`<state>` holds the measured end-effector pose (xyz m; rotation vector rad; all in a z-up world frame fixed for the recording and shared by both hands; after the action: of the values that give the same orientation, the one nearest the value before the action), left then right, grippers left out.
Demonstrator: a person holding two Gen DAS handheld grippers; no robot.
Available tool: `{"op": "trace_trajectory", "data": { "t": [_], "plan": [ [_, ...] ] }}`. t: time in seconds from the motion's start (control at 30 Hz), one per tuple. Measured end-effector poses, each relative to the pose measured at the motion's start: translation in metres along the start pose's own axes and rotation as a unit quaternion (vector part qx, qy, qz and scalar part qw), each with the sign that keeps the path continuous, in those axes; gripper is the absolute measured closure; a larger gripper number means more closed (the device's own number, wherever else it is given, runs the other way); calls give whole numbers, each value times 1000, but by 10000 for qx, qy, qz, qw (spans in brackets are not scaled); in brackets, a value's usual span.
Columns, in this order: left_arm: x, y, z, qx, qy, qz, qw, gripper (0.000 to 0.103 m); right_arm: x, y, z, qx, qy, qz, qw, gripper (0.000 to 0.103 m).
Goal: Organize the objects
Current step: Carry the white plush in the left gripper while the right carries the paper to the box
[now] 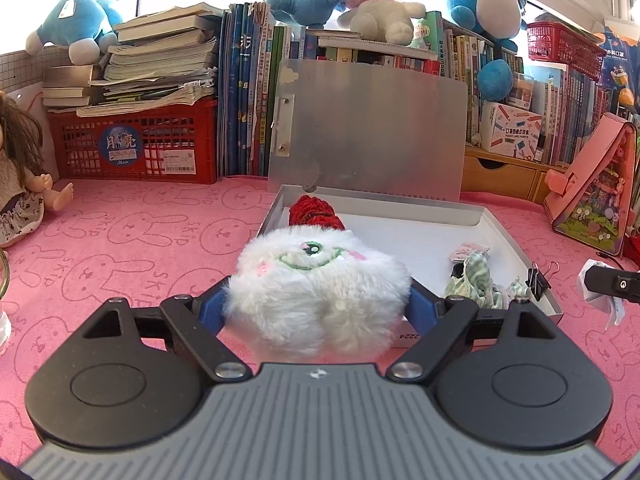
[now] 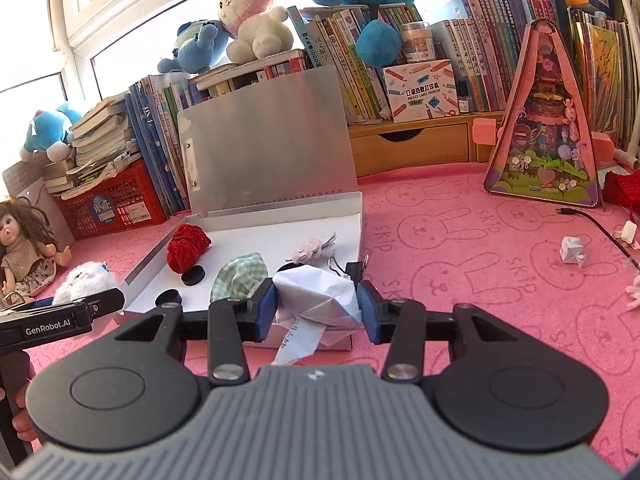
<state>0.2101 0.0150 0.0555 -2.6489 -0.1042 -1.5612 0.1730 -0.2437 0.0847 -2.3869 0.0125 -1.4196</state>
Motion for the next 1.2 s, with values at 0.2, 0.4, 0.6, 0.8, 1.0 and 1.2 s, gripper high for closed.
{"op": "trace_trajectory", "data": {
  "t": [0.2, 0.4, 0.6, 0.8, 1.0, 1.2],
  "plan": [
    [13, -1, 16, 16, 8, -100, 9999, 14, 17, -4, 14, -35, -41, -187, 9998, 55],
    [17, 4, 29, 82, 17, 38, 10000, 14, 26, -5, 28, -29, -127, -223, 9997, 55],
    [25, 7, 45, 57, 3, 85, 9999, 14, 37, -4, 48, -52, -262, -269, 9993, 54],
    [47, 8, 68, -93, -65, 32, 9999, 14, 55, 3, 72, -118, -437, -238, 9987, 54],
    [56, 12, 90, -150, -61, 157, 9997, 14, 69, 9, 98, -202, -608, -179, 9978, 54],
    [52, 13, 111, -159, -191, 156, 9996, 14, 71, 14, 119, -173, -712, -29, 9973, 54]
  ]
}}
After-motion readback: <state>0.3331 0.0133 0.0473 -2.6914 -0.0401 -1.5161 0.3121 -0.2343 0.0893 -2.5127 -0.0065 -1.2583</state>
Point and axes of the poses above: each gripper's, at about its wrist camera, not at the fingertips, and z roughly the way its jaws point, y to its right, x to its top, the point moved 2 cm from there along z, roughly the way its jaws point, and after that the axes turned 11 degrees about x, right-handed, at the moved point
